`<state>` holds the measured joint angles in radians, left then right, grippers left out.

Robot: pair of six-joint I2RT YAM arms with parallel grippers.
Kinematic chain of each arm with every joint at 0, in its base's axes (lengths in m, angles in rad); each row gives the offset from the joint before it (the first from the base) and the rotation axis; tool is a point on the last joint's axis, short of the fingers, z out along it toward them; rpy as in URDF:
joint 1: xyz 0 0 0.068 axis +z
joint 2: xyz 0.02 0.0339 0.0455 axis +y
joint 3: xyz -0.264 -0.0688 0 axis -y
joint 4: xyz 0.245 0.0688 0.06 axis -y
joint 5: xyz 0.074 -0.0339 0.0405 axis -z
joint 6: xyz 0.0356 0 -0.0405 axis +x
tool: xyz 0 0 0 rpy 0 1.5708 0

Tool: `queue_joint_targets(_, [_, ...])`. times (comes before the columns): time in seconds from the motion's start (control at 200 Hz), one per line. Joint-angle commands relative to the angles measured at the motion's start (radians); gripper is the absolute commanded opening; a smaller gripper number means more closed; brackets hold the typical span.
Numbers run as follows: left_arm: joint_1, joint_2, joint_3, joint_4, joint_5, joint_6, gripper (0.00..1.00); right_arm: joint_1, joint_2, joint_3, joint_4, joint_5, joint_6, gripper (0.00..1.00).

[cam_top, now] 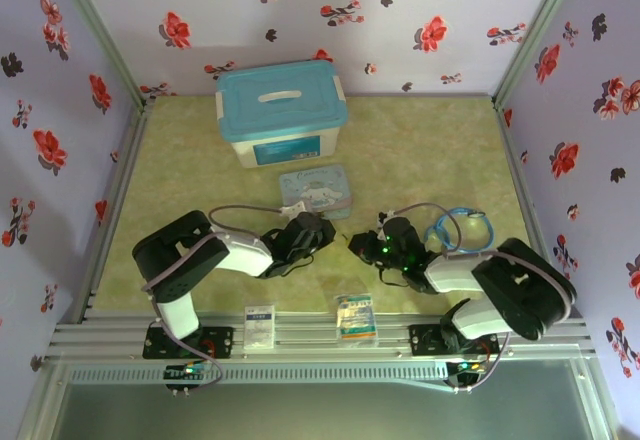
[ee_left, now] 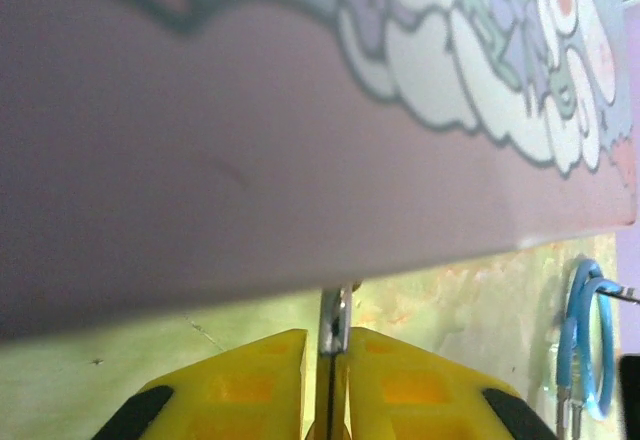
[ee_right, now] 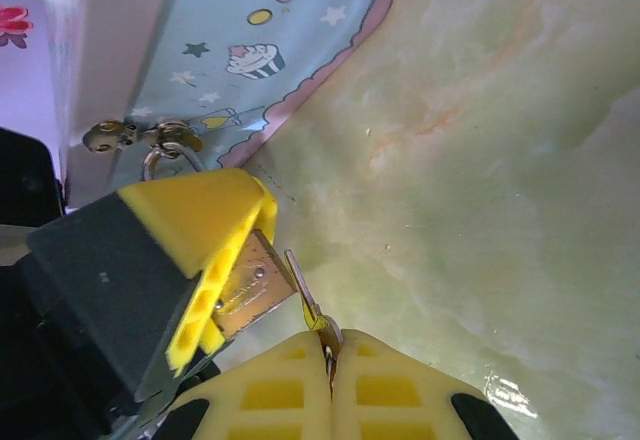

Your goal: Unlock a padlock with a key

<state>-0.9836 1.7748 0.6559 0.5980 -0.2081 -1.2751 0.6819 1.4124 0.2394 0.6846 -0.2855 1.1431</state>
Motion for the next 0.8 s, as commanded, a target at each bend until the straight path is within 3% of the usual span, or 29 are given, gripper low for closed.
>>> queue_joint_targets(0.0, [0.009, -0.031, -0.018, 0.054, -0.003, -0.061, 0.04, 0.012, 0.051, -0.024, 0.196, -0.037, 0.117, 0.00])
queue_joint_targets(0.16, [0.014, -0.034, -0.036, 0.094, -0.019, -0.104, 0.03, 0.029, 0.069, -0.030, 0.239, -0.037, 0.115, 0.00])
queue_joint_targets(0.295, [0.020, -0.027, -0.093, 0.201, -0.042, -0.165, 0.01, 0.035, 0.101, -0.067, 0.375, -0.036, 0.161, 0.00])
queue_joint_targets(0.43, [0.019, -0.049, -0.092, 0.187, -0.055, -0.148, 0.00, 0.034, 0.191, -0.075, 0.464, -0.059, 0.174, 0.00])
queue_joint_targets(0.575, [0.020, -0.051, -0.090, 0.194, -0.057, -0.148, 0.00, 0.037, 0.335, -0.065, 0.698, -0.107, 0.230, 0.00])
queue_joint_targets(0.795, [0.021, -0.048, -0.086, 0.200, -0.064, -0.147, 0.00, 0.086, 0.359, -0.059, 0.701, -0.077, 0.188, 0.00])
